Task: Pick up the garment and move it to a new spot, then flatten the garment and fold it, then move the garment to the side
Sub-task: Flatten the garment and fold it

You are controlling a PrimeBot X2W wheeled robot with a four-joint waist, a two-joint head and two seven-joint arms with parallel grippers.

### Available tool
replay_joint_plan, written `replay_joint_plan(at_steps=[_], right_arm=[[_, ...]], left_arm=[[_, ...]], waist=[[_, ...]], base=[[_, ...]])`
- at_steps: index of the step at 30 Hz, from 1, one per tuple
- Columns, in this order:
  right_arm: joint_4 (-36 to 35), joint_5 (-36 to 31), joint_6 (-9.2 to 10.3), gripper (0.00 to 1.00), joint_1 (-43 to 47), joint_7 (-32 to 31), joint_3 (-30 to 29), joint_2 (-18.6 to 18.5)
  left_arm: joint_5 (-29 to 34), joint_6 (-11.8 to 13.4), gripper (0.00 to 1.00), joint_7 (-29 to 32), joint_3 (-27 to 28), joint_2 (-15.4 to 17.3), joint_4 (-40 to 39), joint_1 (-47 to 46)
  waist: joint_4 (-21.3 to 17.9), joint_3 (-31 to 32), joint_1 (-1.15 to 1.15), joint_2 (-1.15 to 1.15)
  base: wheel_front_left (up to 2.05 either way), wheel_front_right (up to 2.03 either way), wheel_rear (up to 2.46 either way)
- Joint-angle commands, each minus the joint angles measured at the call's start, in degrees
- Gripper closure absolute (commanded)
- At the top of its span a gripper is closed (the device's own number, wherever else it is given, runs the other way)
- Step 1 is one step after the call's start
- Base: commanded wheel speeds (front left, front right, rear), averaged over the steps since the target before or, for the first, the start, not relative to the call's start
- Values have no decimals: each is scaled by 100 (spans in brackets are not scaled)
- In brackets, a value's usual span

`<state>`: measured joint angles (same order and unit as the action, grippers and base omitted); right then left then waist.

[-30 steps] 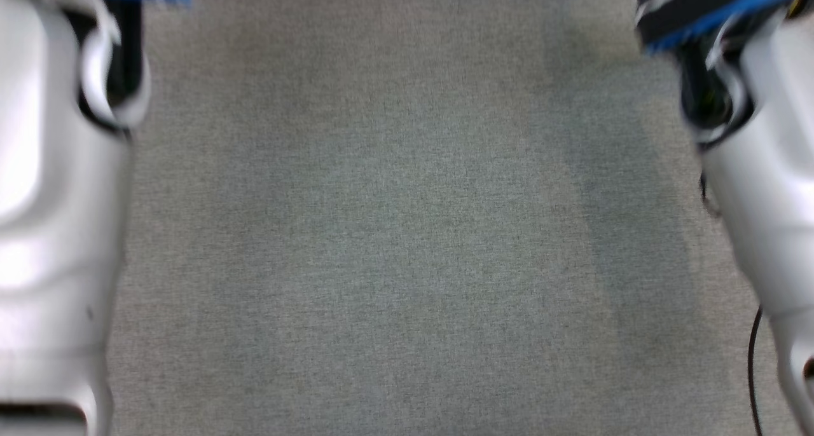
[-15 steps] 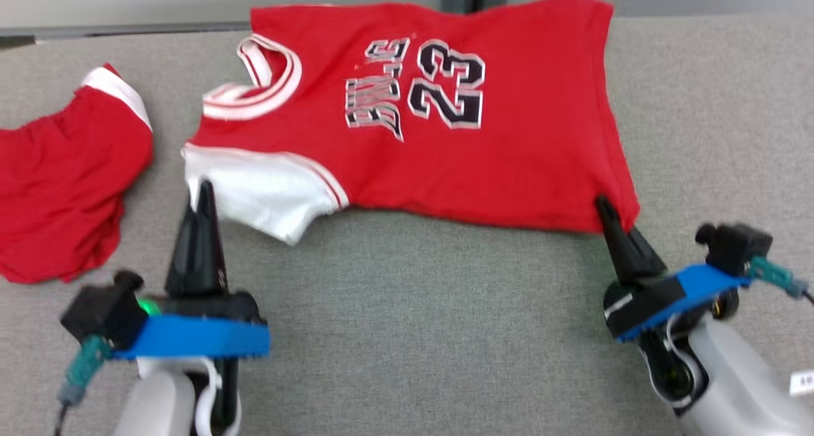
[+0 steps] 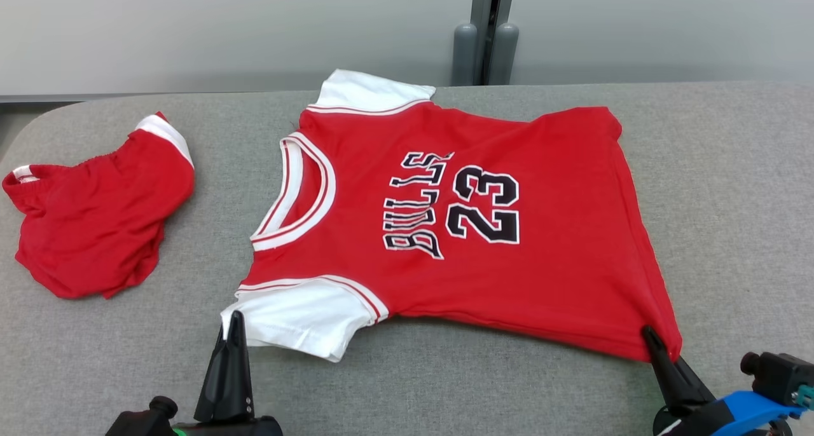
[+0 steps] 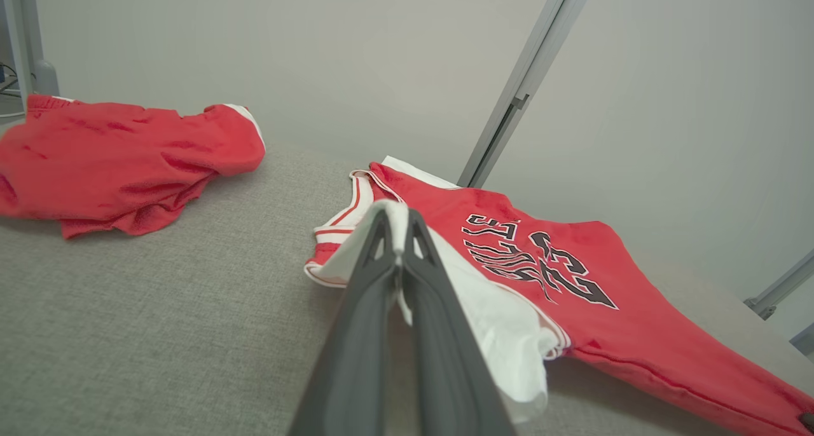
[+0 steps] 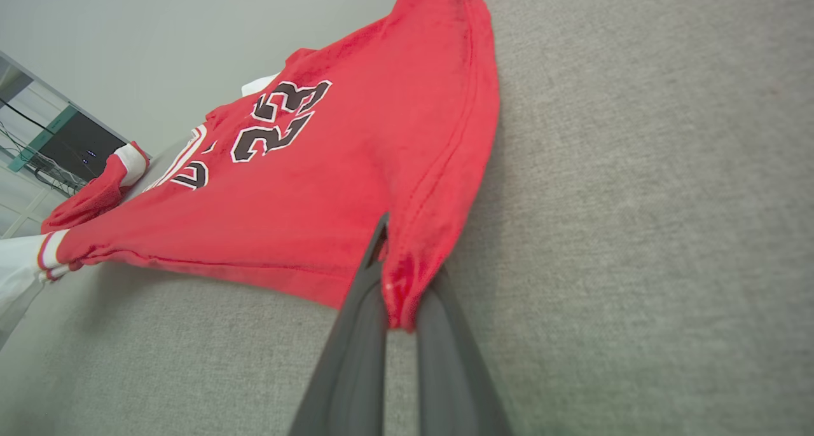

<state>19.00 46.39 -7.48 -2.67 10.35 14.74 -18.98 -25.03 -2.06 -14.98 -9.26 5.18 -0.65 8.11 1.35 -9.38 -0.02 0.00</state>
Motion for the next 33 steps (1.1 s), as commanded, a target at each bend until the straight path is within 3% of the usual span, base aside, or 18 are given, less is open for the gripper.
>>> replay_joint_plan(at_steps=[1,9,17,33], right_arm=[[-144,-79,-3,100,171,-78,-126,36],[-852,-481,-3,100,541,-784,-679,468],[-1399,-713,-3,100,271,-1298,-954,782],[-1283,-608,-3,100,-779,-1887,-1121,1081]], left_arm=[[36,21,100,-1,-6,-2,-78,62],[112,-36,100,119,-138,124,-170,-158],[236,-194,100,286,-161,382,40,-1052],[289,-425,100,169,-180,780,1682,-3075]], waist=[[-8,22,2,0],[-55,47,2,0],[-235,-193,2,0],[-558,-955,2,0]], base=[[0,0,0],[0,0,0],[0,0,0],[0,0,0]])
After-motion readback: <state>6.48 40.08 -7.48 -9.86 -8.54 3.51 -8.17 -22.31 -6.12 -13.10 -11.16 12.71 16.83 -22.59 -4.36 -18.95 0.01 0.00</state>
